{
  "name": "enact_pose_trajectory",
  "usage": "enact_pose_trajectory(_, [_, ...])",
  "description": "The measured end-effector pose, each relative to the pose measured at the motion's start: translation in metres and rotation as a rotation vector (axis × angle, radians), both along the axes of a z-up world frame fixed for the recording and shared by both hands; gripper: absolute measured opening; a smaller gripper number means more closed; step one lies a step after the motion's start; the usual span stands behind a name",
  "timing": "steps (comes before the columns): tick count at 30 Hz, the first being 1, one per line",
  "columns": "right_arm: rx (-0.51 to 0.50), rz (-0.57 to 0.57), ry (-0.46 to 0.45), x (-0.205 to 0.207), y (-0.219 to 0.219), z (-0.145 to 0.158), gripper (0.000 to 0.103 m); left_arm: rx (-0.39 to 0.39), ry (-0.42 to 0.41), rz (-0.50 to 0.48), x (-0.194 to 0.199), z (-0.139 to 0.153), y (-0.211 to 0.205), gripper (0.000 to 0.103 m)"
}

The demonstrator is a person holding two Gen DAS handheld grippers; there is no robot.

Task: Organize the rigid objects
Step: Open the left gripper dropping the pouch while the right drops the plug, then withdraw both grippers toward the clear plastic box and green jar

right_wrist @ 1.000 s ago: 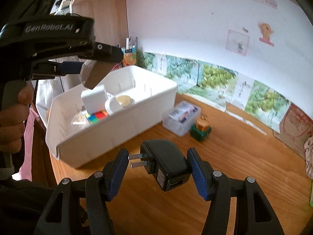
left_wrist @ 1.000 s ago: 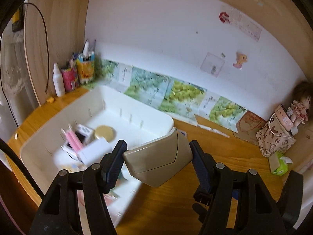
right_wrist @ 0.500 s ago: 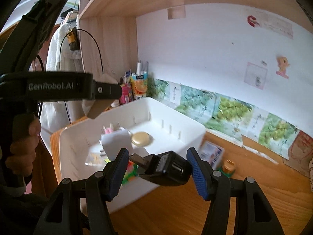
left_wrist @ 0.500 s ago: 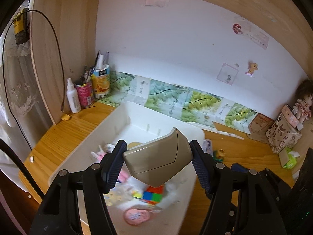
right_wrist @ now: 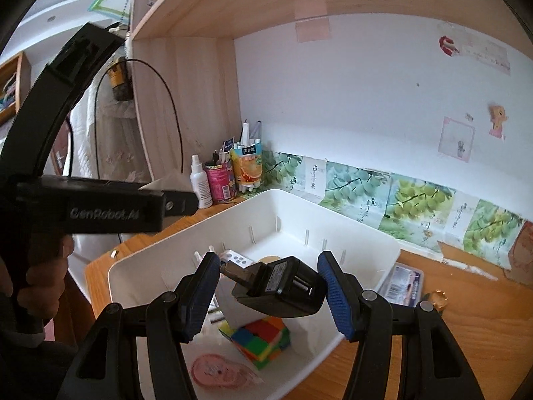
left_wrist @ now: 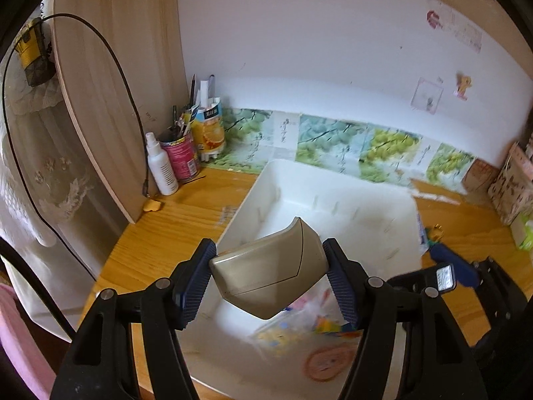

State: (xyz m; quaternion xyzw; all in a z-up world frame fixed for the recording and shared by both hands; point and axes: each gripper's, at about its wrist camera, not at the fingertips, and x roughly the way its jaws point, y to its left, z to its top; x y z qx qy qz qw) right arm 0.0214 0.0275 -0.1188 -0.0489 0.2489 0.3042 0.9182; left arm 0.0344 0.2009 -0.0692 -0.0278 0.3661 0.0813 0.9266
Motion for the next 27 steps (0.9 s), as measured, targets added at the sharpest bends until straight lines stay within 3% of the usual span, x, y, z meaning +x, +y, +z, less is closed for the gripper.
enact_pose_trajectory(2, [0.008, -0.025, 0.010, 0.001, 0.004, -0.003, 0.062, 0.013, 0.015, -0.003, 0.002, -0.002, 0.004, 0.072])
enact_pose_trajectory(4, [0.025, -0.042, 0.012, 0.001, 0.003, -0.004, 0.063, 0.026, 0.014, 0.001, 0.004, -0.002, 0.008, 0.082])
enact_pose_trajectory(8, [0.052, -0.093, -0.016, -0.005, -0.004, 0.001, 0.080, 0.043, 0.005, -0.017, 0.008, 0.001, 0.006, 0.085])
enact_pose_trajectory(20, [0.051, -0.208, 0.012, -0.007, -0.031, -0.002, 0.082, 0.032, 0.050, -0.143, 0.018, -0.006, -0.024, 0.086])
enact_pose_trajectory(27, [0.036, -0.208, 0.058, -0.010, -0.050, -0.009, 0.082, 0.017, 0.069, -0.136, 0.013, -0.005, -0.045, 0.086])
